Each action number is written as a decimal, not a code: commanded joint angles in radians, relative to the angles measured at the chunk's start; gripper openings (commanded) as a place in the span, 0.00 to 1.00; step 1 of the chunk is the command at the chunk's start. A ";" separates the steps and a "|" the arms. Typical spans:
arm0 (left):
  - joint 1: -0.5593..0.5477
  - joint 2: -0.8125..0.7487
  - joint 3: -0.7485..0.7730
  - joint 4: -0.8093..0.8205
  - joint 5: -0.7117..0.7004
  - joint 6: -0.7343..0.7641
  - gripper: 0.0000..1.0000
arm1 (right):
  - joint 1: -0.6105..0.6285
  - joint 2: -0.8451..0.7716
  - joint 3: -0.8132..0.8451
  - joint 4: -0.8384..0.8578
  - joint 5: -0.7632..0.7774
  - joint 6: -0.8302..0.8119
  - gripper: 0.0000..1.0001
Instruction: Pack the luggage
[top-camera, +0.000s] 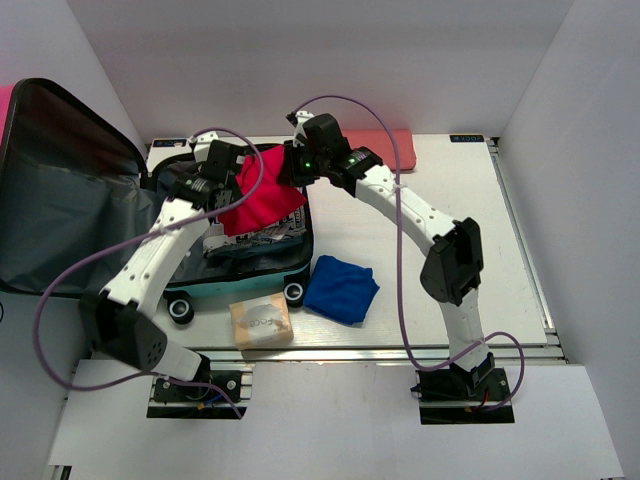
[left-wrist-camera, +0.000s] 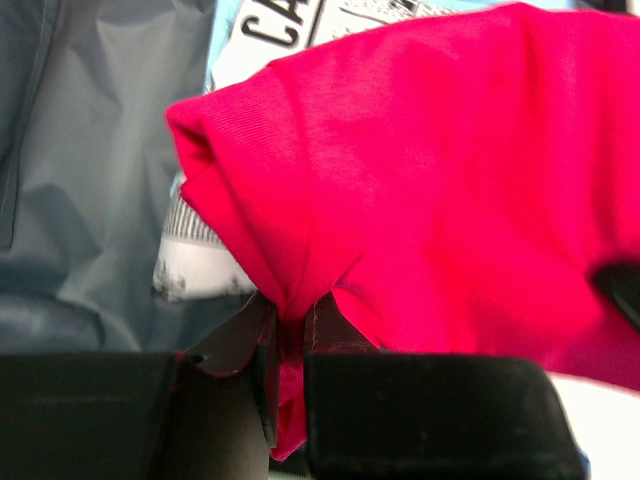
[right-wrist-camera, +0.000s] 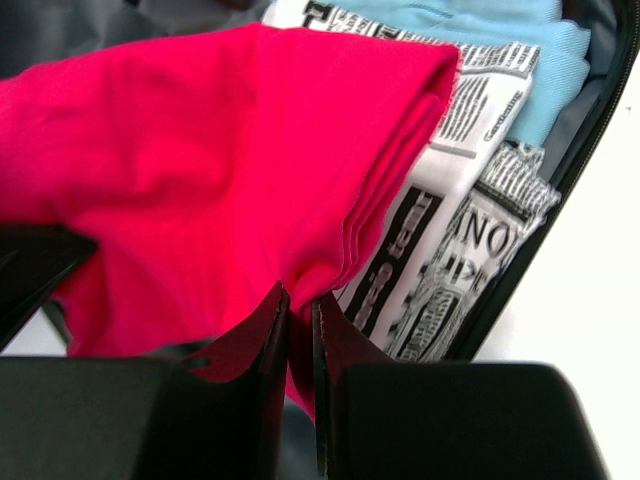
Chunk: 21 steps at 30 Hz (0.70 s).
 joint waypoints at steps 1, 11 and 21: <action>0.056 0.066 0.060 0.096 -0.014 0.073 0.00 | -0.001 0.055 0.085 -0.011 0.037 -0.020 0.00; 0.181 0.215 0.078 0.185 0.115 0.160 0.00 | -0.019 0.186 0.117 0.098 0.094 -0.018 0.00; 0.220 0.318 0.066 0.297 0.219 0.243 0.00 | -0.049 0.210 0.093 0.130 0.168 -0.006 0.00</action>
